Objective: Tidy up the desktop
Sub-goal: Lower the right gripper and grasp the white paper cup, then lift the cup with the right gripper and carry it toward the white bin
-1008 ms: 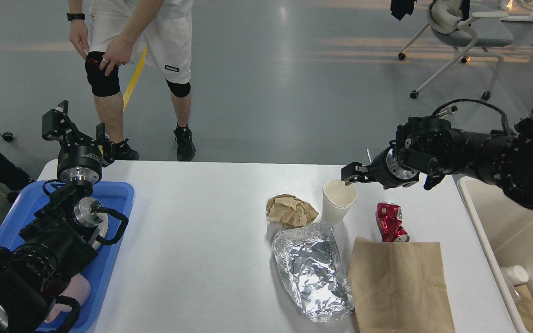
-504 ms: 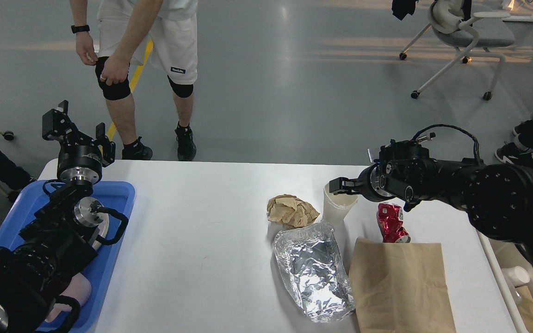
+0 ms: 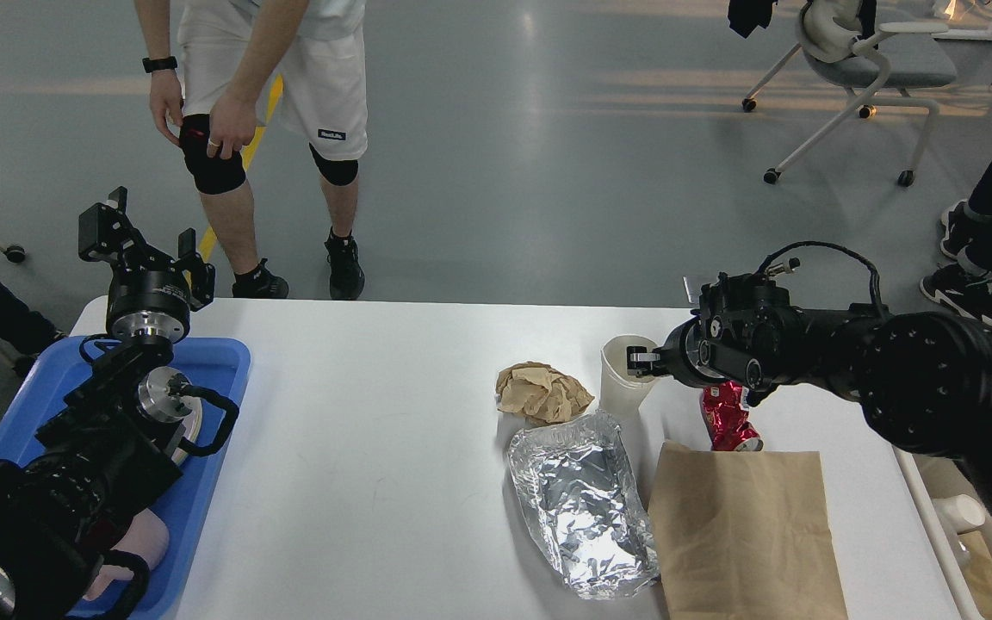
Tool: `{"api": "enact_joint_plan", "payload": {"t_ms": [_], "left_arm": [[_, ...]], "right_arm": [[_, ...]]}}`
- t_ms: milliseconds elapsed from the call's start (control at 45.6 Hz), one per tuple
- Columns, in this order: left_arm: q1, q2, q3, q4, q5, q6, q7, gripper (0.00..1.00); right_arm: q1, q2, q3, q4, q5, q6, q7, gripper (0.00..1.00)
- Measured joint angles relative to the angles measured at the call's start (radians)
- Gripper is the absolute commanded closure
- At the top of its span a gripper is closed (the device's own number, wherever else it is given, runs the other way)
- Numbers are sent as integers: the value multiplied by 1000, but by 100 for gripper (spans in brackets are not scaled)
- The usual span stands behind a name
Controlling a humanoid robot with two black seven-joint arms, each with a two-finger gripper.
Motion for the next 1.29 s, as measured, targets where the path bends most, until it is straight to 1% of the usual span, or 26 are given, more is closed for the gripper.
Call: {"api": "enact_joint_plan", "payload": {"t_ms": [131, 219, 548, 701, 876, 986, 1161, 1293], "left_arm": [[0, 0, 0, 0, 0, 0, 0, 4], [0, 0, 0, 0, 0, 0, 0, 4], [0, 0, 0, 0, 0, 0, 0, 4], [0, 0, 0, 0, 0, 0, 0, 4], [0, 0, 0, 0, 0, 0, 0, 4], [0, 0, 0, -1, 0, 0, 0, 4], [0, 0, 0, 0, 0, 0, 0, 4], [0, 0, 0, 0, 0, 0, 0, 4]], "right_arm": [[14, -3, -5, 16, -1, 4, -30, 100], [23, -3, -5, 17, -2, -1, -37, 100], [42, -14, 11, 22, 2, 0, -37, 100], [83, -47, 23, 59, 5, 1, -35, 100], [231, -168, 64, 191, 4, 10, -30, 100], [344, -253, 72, 260, 2, 53, -28, 100], [516, -393, 95, 285, 6, 171, -26, 100], [578, -490, 112, 284, 7, 220, -26, 100]]}}
